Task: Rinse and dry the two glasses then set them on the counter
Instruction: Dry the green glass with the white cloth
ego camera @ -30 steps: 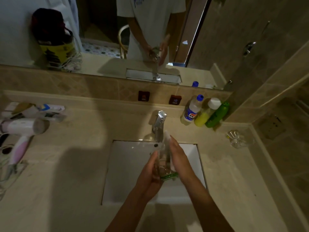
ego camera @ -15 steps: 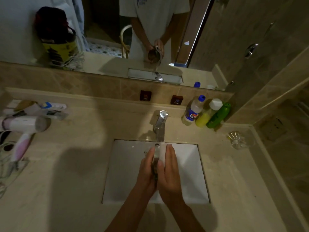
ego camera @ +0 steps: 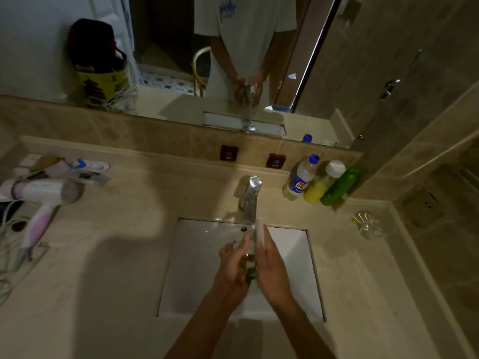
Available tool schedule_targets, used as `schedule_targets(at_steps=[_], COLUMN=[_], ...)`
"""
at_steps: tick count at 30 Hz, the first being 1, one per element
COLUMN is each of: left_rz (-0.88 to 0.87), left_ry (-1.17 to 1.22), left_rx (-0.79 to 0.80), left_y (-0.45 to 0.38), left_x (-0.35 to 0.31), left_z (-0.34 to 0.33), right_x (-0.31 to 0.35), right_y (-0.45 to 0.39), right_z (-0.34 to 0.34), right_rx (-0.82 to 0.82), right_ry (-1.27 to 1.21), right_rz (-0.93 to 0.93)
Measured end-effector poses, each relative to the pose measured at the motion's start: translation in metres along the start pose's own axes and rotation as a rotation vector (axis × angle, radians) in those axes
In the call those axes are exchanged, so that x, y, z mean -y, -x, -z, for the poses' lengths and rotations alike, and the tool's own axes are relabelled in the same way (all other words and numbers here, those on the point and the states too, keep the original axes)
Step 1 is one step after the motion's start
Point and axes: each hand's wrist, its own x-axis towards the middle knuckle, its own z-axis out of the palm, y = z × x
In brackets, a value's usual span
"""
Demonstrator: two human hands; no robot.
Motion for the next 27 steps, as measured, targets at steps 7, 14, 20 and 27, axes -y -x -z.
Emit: schedule_targets(at_steps=[7, 14, 20, 27], left_rz=[0.037, -0.064, 0.023, 0.011], left_ry=[-0.005, -0.159, 0.016, -0.077], left_rx=[0.106, 0.241, 0.103, 0.040], left_y=[-0.001, 0.006, 0.002, -0.001], left_x=[0.001, 0.002, -0.001, 0.004], left_z=[0.003, 0.000, 0.002, 0.004], right_x=[0.002, 0.016, 0.012, -0.007], right_y=[0.019, -0.033, 0.010, 0.040], right_z=[-0.009, 0.039, 0.003, -0.022], right_rx=[-0.109, 0.061, -0.013, -0.245], right_ry=[0.004, -0.398, -0.183, -0.081], right_rz=[0.137, -0.247, -0.090, 0.088])
